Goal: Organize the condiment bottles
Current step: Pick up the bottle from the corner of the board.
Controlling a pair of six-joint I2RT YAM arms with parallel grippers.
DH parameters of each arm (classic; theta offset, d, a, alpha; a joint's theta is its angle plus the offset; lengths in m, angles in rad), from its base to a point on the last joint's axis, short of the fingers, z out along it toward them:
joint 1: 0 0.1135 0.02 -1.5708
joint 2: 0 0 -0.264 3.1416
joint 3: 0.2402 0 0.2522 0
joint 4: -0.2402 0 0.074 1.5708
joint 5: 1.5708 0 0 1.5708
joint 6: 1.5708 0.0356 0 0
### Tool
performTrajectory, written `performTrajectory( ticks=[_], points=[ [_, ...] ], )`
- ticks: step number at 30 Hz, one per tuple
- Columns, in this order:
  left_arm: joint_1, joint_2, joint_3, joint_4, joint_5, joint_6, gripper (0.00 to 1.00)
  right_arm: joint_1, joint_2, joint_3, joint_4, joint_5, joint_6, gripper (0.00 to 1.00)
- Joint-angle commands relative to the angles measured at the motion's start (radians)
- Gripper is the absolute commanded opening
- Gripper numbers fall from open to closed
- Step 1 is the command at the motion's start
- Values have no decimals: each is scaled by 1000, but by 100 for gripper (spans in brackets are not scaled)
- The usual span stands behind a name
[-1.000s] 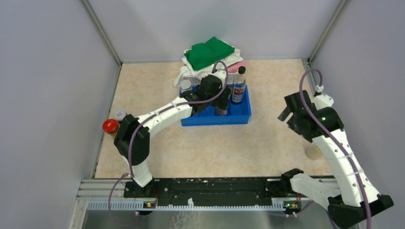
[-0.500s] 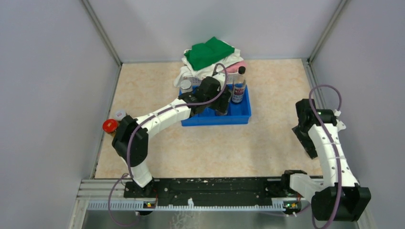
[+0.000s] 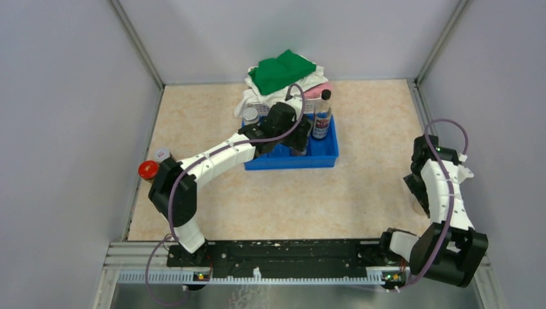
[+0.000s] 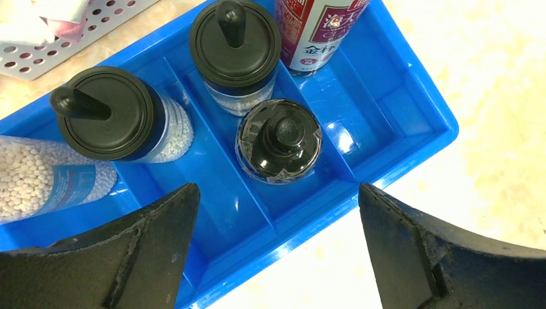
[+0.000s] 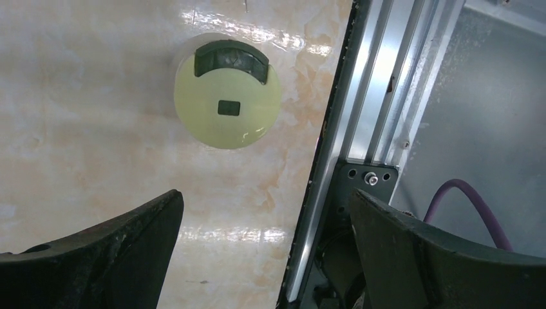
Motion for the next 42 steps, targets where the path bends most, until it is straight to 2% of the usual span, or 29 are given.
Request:
performTrajectory(
  ticks=[1,10,14,23,24,27,30,32,35,42],
  points=[
    [2,-14,-1,26,-8,9,99,-55,48,27,50,26,-48,99],
    [2,-18,-14,33,-31,23,99,-116,157,41,111,23,-69,98],
    [2,-14,-17,34,-42,28,99,-156,184,45,151,19,-107,92],
    [7,-11,-19,34,-50,34,99,-210,252,82,216,40,-186,90],
    [9,-12,-21,33,-50,34,99,-212,259,84,224,43,-194,84],
    [15,-21,-33,33,-52,34,99,-214,275,79,245,43,-206,47],
    [22,-34,-48,31,-48,34,99,-214,285,73,262,39,-212,27],
    [25,-41,-56,30,-48,34,99,-214,290,72,271,36,-220,4],
    [27,-50,-64,29,-51,34,99,-214,291,71,292,19,-234,0],
    [29,-64,-67,10,-83,31,99,-201,273,61,385,-122,-297,0]
  ],
)
